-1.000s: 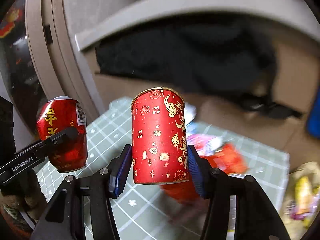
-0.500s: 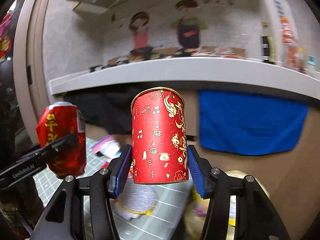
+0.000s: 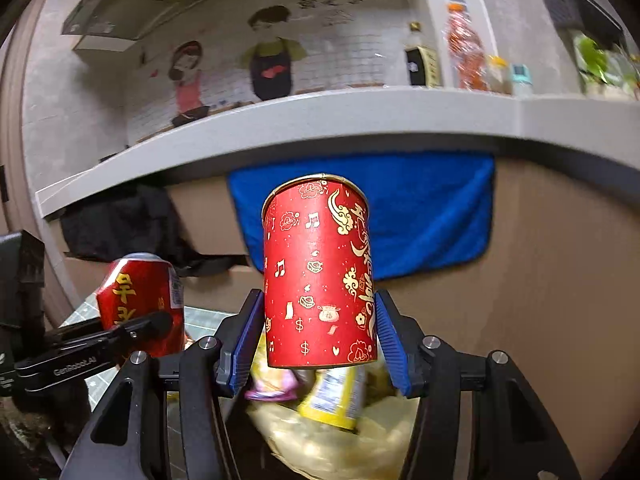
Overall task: Collect trash
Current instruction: 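Carry the red can and red cup to the bin and release both, then grasp the clear plastic packaging with the left gripper while the right grasps white tissue, then carry the clear packaging and white tissue over the bin, then open both grippers over the bin to drop packaging and tissue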
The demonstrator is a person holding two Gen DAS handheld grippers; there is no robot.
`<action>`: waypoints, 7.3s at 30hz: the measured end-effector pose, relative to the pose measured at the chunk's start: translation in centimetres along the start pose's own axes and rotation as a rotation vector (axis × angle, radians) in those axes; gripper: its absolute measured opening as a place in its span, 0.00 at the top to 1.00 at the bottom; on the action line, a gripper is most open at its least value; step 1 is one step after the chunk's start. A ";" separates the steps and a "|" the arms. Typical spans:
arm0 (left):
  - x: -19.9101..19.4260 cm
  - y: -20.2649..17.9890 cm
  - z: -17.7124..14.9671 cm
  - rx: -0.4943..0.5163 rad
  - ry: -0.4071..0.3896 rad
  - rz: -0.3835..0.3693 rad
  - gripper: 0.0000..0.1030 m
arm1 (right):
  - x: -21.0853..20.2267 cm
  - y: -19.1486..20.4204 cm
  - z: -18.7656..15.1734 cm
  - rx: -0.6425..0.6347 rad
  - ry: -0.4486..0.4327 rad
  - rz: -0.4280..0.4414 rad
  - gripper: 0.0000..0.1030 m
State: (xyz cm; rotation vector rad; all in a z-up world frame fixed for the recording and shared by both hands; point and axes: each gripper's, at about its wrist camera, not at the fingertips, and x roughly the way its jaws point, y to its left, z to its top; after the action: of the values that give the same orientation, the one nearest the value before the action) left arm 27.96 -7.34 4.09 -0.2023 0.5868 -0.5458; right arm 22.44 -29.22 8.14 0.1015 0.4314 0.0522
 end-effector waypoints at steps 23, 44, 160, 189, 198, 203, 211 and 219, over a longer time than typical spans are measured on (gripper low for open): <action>20.8 1.0 -5.4 -0.100 0.416 -0.095 0.70 | 11.2 -8.3 -5.8 0.196 0.236 0.043 0.50; 7.4 5.3 0.3 -0.132 0.134 -0.060 0.38 | 12.4 -6.6 -7.2 0.213 0.286 0.057 0.38; -16.5 5.1 3.8 0.103 -0.239 0.302 0.86 | 0.5 17.0 2.8 -0.252 0.048 0.373 0.78; 1.7 -5.9 1.9 0.177 0.022 0.025 0.86 | 2.3 -1.0 0.0 -0.018 0.084 0.147 0.77; 4.4 -5.8 1.0 0.152 0.064 0.004 0.86 | 4.4 -2.5 -1.5 0.000 0.122 0.126 0.77; 6.4 -5.1 1.2 0.119 0.098 -0.033 0.86 | 6.5 -3.5 -2.2 0.032 0.152 0.123 0.77; 10.9 -0.9 1.5 -0.057 0.218 -0.169 0.46 | 10.5 -7.0 -4.6 0.189 0.238 0.176 0.49; 7.5 2.8 0.9 -0.046 0.182 -0.018 0.46 | 10.4 -6.6 -5.9 0.174 0.265 0.124 0.49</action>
State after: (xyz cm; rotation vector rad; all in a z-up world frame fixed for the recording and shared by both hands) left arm 34.88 -9.06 0.40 -0.2026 0.7758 -0.5717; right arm 29.54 -34.48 -2.24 0.2950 0.6942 0.1510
